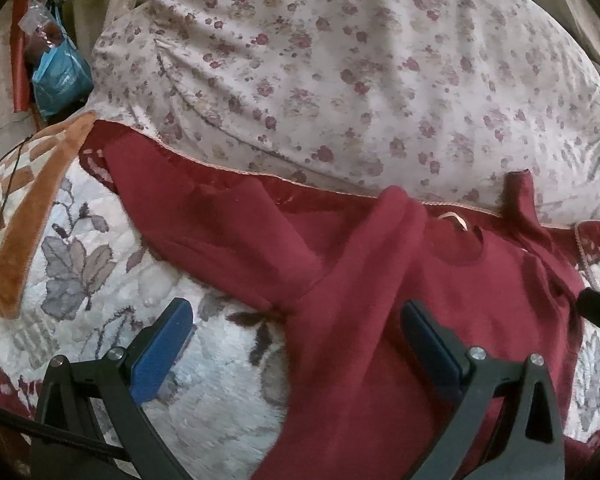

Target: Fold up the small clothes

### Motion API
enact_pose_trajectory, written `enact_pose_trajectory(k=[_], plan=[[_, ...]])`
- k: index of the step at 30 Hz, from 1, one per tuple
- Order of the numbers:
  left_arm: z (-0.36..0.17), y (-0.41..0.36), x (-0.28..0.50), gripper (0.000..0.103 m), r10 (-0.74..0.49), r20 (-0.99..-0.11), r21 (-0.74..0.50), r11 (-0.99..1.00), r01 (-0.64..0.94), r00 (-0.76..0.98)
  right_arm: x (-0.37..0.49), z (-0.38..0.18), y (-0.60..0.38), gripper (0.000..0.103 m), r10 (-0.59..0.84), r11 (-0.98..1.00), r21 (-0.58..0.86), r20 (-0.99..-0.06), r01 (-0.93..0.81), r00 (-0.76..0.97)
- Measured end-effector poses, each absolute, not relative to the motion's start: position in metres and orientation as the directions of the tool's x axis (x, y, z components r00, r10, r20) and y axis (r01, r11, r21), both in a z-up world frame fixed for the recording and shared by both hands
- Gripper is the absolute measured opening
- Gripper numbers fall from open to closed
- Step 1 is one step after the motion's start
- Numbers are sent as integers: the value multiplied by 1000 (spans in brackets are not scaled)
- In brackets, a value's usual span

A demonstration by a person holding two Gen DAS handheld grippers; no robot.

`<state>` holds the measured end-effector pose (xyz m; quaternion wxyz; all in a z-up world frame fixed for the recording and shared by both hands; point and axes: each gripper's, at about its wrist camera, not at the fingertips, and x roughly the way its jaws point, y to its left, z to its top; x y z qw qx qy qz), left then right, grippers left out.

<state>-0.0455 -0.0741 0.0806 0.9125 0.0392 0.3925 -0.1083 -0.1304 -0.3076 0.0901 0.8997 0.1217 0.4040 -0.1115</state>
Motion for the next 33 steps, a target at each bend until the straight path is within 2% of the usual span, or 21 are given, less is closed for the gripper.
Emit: enact_pose_trajectory(k=[8, 33], plan=[[66, -75, -46, 103, -133, -730, 51, 967, 248, 670, -119, 75, -297, 103, -135, 946, 91, -760, 310, 635], [68, -68, -46, 103, -124, -720, 49, 972, 229, 683, -112, 50, -281, 103, -108, 952, 85, -808, 296, 579]])
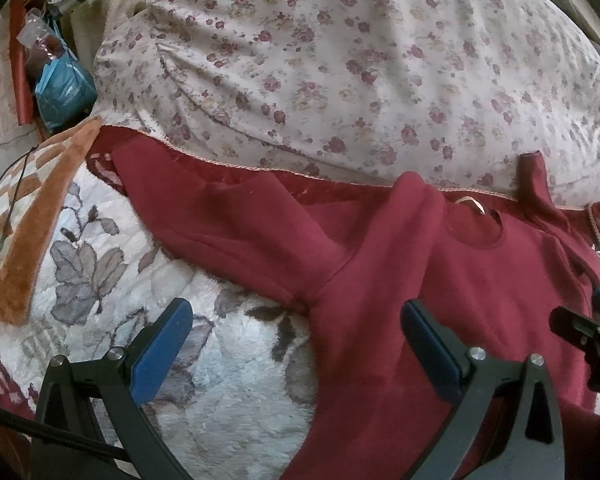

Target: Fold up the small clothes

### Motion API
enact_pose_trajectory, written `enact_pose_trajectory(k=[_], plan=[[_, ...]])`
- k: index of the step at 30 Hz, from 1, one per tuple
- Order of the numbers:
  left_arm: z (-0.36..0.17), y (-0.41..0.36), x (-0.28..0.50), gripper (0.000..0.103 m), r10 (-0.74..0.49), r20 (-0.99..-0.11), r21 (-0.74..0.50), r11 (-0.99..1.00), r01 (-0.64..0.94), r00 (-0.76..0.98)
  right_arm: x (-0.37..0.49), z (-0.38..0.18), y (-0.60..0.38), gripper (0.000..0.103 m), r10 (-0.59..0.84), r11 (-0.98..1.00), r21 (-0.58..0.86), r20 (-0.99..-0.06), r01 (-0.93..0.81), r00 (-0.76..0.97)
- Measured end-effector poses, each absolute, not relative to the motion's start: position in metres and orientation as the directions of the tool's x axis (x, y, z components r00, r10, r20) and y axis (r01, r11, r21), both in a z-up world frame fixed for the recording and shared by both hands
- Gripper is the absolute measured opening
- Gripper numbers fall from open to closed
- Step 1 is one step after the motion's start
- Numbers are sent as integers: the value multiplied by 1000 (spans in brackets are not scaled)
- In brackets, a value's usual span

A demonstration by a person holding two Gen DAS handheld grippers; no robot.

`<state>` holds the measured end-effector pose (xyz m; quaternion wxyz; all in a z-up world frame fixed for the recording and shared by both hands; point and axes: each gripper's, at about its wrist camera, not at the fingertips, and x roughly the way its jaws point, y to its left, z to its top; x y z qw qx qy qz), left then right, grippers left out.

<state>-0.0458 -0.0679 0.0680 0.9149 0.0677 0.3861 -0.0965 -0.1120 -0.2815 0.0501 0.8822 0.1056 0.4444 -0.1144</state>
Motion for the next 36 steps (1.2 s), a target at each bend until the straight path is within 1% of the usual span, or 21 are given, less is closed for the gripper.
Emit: enact_pose_trajectory(k=[6, 15, 22, 30, 34, 36], plan=[[63, -64, -42, 103, -112, -727, 49, 976, 214, 677, -112, 60, -272, 103, -117, 960, 65, -788, 271, 605], [58, -51, -32, 103, -109, -743, 17, 983, 181, 661, -98, 64, -250, 103, -64, 975, 83, -784, 205, 618], [57, -39, -24, 103, -109, -754, -7, 987, 158, 648, -86, 65, -231, 103, -58, 983, 65, -781, 174, 621], [57, -18, -7, 103, -57, -767, -17, 998, 68, 639, -89, 48, -230, 103, -28, 983, 84, -810, 164, 585], [57, -1, 14, 103, -23, -779, -34, 999, -5, 626, -93, 45, -232, 103, -7, 984, 96, -814, 147, 580], [59, 6, 27, 103, -16, -786, -35, 999, -18, 618, -93, 44, -233, 103, 7, 986, 102, -817, 134, 576]])
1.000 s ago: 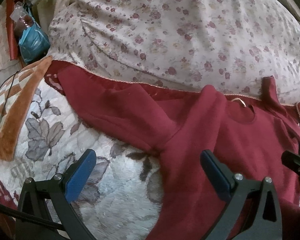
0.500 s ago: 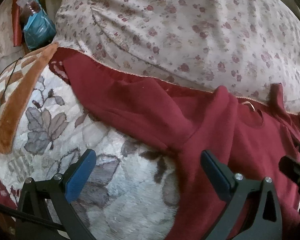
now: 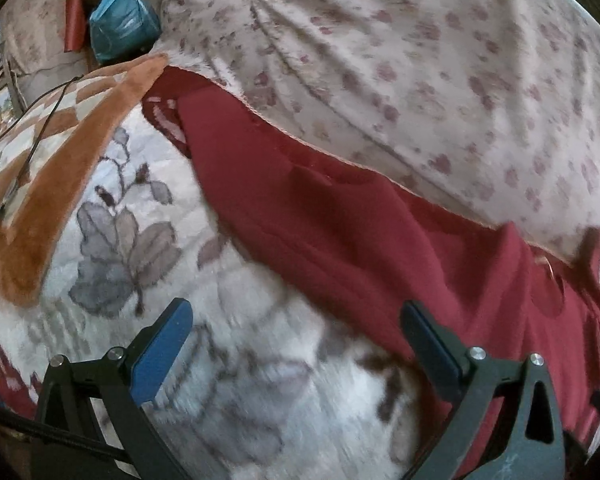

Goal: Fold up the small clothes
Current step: 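Grasp the sweater's sleeve cuff with the left gripper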

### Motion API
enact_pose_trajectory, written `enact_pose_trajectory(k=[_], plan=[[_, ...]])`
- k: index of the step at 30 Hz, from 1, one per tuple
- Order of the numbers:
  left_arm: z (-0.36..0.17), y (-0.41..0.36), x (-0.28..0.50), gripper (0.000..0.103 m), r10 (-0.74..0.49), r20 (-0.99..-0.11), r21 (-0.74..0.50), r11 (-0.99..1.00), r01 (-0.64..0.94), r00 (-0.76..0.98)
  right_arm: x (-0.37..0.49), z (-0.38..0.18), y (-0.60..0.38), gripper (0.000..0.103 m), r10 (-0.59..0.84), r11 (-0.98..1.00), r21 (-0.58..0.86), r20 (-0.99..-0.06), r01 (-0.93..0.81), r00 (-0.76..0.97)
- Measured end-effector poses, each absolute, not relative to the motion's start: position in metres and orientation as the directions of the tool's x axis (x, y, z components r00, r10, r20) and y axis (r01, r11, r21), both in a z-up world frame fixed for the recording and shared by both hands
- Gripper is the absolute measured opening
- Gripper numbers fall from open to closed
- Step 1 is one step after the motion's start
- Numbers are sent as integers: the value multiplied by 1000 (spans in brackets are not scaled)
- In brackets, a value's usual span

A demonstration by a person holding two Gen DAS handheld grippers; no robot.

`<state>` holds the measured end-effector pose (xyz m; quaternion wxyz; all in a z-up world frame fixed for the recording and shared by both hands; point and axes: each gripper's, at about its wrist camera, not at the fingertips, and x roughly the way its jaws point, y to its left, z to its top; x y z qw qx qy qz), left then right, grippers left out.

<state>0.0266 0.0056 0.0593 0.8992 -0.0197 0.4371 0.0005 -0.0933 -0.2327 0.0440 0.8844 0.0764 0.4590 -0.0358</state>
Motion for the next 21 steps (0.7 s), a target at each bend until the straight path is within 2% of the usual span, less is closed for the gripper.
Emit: enact_pose_trajectory(k=[10, 15, 17, 21], plan=[[75, 69, 121, 103, 134, -746, 7, 981, -194, 652, -98, 33, -240, 103, 73, 981, 160, -827, 109, 557], [81, 87, 170, 98, 208, -702, 63, 971, -231, 681, -95, 24, -240, 103, 111, 977, 189, -842, 97, 527], [76, 90, 189, 91, 253, -694, 105, 962, -253, 674, -93, 20, -237, 103, 132, 975, 203, -847, 84, 514], [57, 89, 219, 74, 261, -730, 141, 962, -234, 632, -91, 17, -230, 103, 149, 976, 208, -849, 60, 507]])
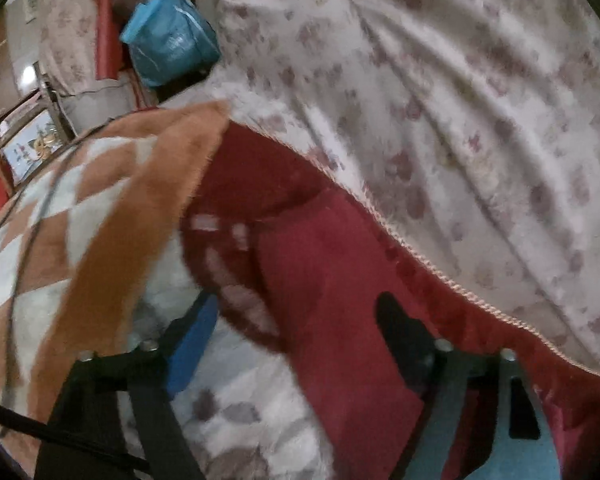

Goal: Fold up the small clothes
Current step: 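Grasp the sweater's sleeve cuff with the left gripper, then fold the held sleeve across the sweater body with the left gripper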

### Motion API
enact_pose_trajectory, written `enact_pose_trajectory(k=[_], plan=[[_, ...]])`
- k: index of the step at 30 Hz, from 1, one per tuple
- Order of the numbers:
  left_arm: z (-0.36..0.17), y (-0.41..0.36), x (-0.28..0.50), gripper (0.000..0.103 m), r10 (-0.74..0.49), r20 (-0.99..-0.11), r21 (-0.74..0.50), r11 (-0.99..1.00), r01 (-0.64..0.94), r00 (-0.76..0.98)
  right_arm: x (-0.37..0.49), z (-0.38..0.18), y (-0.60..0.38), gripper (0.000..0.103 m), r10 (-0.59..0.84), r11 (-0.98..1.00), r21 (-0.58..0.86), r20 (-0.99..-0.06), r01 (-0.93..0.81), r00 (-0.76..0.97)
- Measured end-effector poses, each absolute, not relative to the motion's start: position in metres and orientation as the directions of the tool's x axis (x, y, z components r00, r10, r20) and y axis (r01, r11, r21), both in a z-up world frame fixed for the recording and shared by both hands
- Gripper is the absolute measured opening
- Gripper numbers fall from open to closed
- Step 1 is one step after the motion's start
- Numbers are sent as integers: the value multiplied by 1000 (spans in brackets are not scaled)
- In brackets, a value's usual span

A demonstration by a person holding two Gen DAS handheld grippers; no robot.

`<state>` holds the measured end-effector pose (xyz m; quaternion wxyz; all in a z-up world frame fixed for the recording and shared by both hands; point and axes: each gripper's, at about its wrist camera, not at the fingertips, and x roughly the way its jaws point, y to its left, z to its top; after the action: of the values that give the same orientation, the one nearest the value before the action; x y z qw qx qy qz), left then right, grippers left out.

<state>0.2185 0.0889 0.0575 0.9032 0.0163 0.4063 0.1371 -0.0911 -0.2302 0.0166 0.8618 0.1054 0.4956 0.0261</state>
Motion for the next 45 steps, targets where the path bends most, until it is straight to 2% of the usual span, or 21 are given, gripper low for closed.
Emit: enact_pose_trajectory(k=[1, 3, 4, 5, 6, 7, 9, 12, 20, 27, 32, 38, 42, 45], plan=[[50, 87, 226, 67, 268, -741, 158, 961, -229, 615, -91, 16, -230, 103, 152, 976, 210, -848, 58, 508], [42, 86, 234, 61, 288, -749, 184, 956, -230, 597, -90, 14, -231, 103, 160, 974, 218, -848, 58, 505], [40, 83, 237, 54, 314, -734, 216, 949, -231, 603, -89, 13, -231, 103, 163, 973, 222, -850, 58, 502], [40, 81, 238, 40, 323, -728, 230, 946, -229, 604, -88, 12, -232, 103, 165, 973, 223, -851, 59, 499], [40, 81, 239, 32, 333, -728, 242, 943, -230, 599, -88, 11, -233, 103, 164, 973, 223, -851, 60, 499], [41, 82, 240, 19, 339, -731, 247, 940, -233, 592, -87, 11, -233, 103, 164, 973, 223, -851, 61, 498], [47, 87, 242, 9, 300, -752, 207, 953, -222, 587, -87, 10, -235, 103, 165, 972, 227, -850, 66, 500], [64, 97, 239, 8, 267, -760, 169, 962, -215, 592, -88, 11, -234, 103, 160, 972, 224, -850, 69, 501], [147, 141, 214, 7, 349, -644, 184, 934, -305, 680, -93, 14, -236, 103, 172, 966, 245, -847, 81, 503], [161, 161, 201, 7, 382, -648, 181, 917, -355, 659, -105, 22, -242, 103, 172, 961, 259, -840, 102, 514], [166, 110, 163, 6, 241, -647, 133, 970, -204, 724, -116, 31, -252, 103, 160, 957, 262, -831, 121, 533], [181, 11, 103, 6, 3, -621, 103, 992, 77, 784, -129, 41, -278, 103, 139, 942, 284, -818, 182, 558], [171, -58, 64, 6, -169, -641, 36, 968, 249, 749, -138, 47, -293, 103, 137, 927, 310, -804, 212, 578], [146, -113, 37, 6, -277, -689, -22, 932, 362, 670, -151, 58, -312, 103, 102, 917, 312, -785, 248, 611]])
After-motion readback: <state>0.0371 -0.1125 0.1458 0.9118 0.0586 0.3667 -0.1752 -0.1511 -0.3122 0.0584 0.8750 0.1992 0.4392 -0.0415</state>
